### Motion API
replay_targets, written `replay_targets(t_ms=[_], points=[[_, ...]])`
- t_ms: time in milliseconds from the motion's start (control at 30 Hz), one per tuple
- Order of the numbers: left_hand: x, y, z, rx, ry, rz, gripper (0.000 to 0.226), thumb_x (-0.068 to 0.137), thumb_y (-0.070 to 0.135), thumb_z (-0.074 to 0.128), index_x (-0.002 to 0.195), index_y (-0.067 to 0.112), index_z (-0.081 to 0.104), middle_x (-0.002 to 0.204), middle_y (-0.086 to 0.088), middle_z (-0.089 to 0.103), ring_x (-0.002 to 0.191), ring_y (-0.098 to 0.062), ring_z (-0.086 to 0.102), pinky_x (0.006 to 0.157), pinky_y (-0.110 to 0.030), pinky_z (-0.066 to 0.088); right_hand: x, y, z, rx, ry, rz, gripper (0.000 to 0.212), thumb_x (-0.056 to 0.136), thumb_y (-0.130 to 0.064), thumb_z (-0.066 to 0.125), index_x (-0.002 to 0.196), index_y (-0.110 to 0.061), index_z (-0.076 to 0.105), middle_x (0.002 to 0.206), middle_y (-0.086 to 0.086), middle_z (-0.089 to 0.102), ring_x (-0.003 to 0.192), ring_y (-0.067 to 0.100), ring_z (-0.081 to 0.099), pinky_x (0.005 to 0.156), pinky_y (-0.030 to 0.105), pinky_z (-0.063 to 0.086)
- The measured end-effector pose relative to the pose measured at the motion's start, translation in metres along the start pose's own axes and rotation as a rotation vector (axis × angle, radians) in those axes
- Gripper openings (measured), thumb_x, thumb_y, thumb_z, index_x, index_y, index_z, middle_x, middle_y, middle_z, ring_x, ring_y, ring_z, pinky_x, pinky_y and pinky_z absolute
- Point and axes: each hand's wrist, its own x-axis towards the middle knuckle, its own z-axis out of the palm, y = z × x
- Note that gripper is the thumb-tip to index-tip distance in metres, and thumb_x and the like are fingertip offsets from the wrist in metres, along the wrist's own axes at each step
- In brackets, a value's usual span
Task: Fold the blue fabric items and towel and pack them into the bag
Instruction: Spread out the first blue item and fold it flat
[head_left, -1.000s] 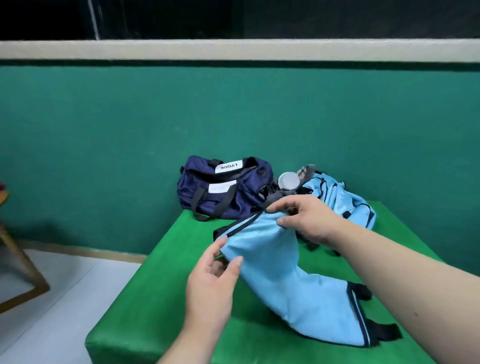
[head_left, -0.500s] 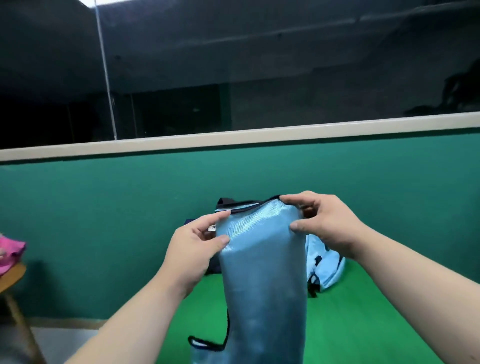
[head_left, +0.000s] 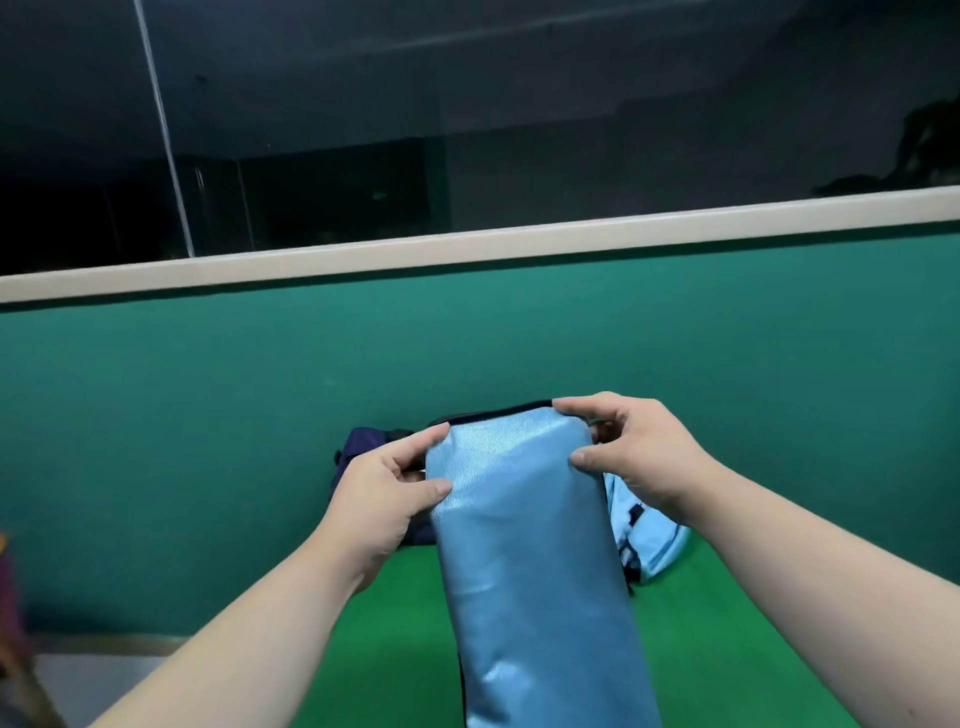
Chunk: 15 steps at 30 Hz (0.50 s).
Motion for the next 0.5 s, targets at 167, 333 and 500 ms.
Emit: replay_targets(t_ms=[167,333,500], points=[[0.066,0.04,-0.008,0.08,0.04,0.126,0.058,0.082,-0.018,0.065,0.124,0.021,0.067,0.102,0.0,0.076,0.077,-0.018,0.066,0.077,-0.037,0.059,0.07,-0.037,-0.005,-0.091,0.085,-0.051,0.054,0.074,0.002,0.071,0.105,-0.043,0.072,0.097,0.002,0.07,0.075,0.013,0.063,0.073,0.042,0.06],[0.071,0.07,-0.004,0.199,0.101,0.407,0.06,0.072,0.01,0.074,0.115,0.051,0.068,0.106,-0.004,0.075,0.083,-0.019,0.059,0.092,-0.043,0.053,0.071,-0.075,-0.017,-0.27,0.264,-0.353,0.054,0.081,0.006,0.064,0.123,-0.029,0.068,0.101,-0.014,0.058,0.078,0.0,0.055,0.08,0.006,0.041],[0.01,-0.023,0.006,0.367,0.099,0.397,0.057,0.081,0.004,0.074,0.109,0.053,0.067,0.104,0.029,0.07,0.098,0.003,0.065,0.097,-0.024,0.048,-0.018,0.019,0.009,-0.36,0.24,-0.351,0.053,0.084,0.009,0.063,0.129,-0.02,0.066,0.103,-0.014,0.053,0.095,0.001,0.052,0.085,0.001,0.033]])
